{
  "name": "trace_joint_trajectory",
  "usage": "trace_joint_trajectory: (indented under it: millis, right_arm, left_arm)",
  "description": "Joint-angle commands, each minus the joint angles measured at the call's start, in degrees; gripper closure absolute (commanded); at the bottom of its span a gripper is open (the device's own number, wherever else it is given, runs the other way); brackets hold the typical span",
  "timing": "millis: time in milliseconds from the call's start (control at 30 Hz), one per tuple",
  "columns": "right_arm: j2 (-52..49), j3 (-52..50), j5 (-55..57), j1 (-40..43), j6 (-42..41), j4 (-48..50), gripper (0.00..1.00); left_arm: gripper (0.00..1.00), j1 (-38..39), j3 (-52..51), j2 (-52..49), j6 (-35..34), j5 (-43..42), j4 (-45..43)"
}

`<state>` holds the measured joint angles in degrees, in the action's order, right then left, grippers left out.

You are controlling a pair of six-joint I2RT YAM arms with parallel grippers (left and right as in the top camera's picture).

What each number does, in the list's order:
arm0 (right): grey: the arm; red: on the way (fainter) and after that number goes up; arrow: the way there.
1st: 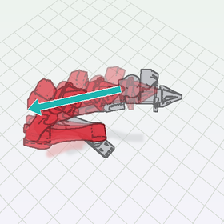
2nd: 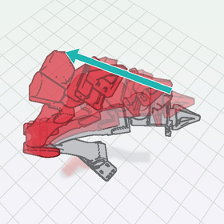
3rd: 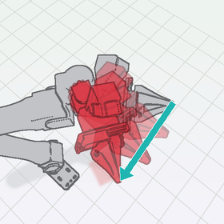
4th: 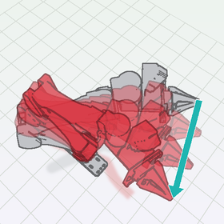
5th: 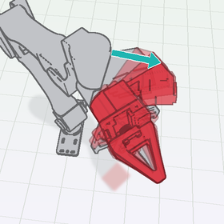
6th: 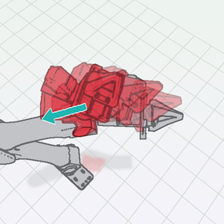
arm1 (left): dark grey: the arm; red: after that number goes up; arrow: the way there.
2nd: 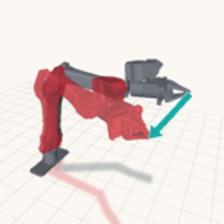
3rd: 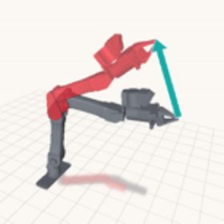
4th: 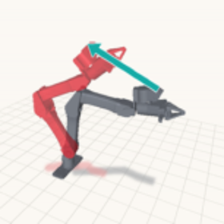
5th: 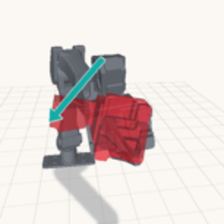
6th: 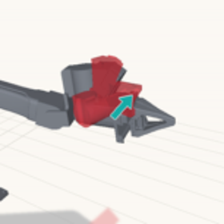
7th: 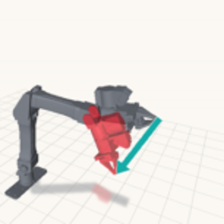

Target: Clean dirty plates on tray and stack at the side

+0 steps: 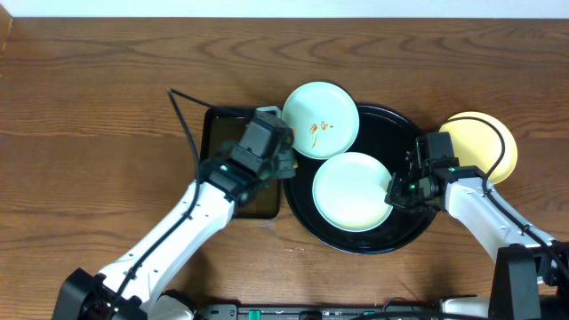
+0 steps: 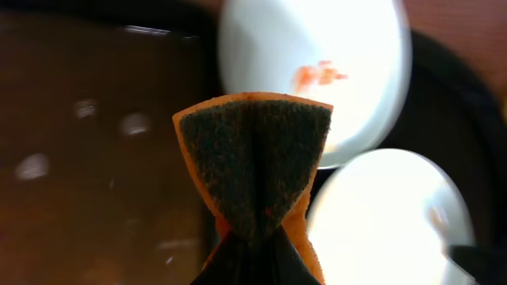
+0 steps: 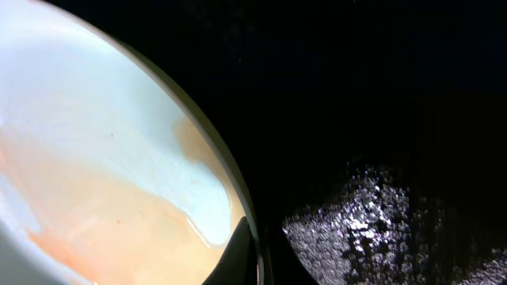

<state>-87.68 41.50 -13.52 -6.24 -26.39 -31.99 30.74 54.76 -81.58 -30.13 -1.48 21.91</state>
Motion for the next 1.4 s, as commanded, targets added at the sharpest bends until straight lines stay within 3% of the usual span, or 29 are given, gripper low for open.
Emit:
trace_joint_trajectory:
  millis: [0,433,633,1133,1367]
  right_arm:
    - [1.40,0.87,0.68,-0.39,3.13,1.40,0.99]
    - [17.05,5.22,13.57,-0.59,15.45,1.60,0.99]
    - [23.45,5.22,27.04,-3.15,22.84,3.50,0.99]
    - [25.59,5.22,50.38,-23.08,44.52,11.87,0.99]
    - [25.59,5.22,61.29,-29.83,49.99,16.61,0.99]
  left_arm:
    - [0.92,-3.72,-0.15,-0.59,0.52,1.60,2.16]
    - [0.92,-13.38,-0.17,-3.72,0.55,3.08,5.01]
    - [0.92,-14.49,-0.17,-7.91,0.52,3.06,4.48]
    - [0.92,-14.49,-0.17,-12.41,0.52,3.06,3.69]
    - [0.92,-14.49,-0.17,-12.41,0.52,3.06,3.45]
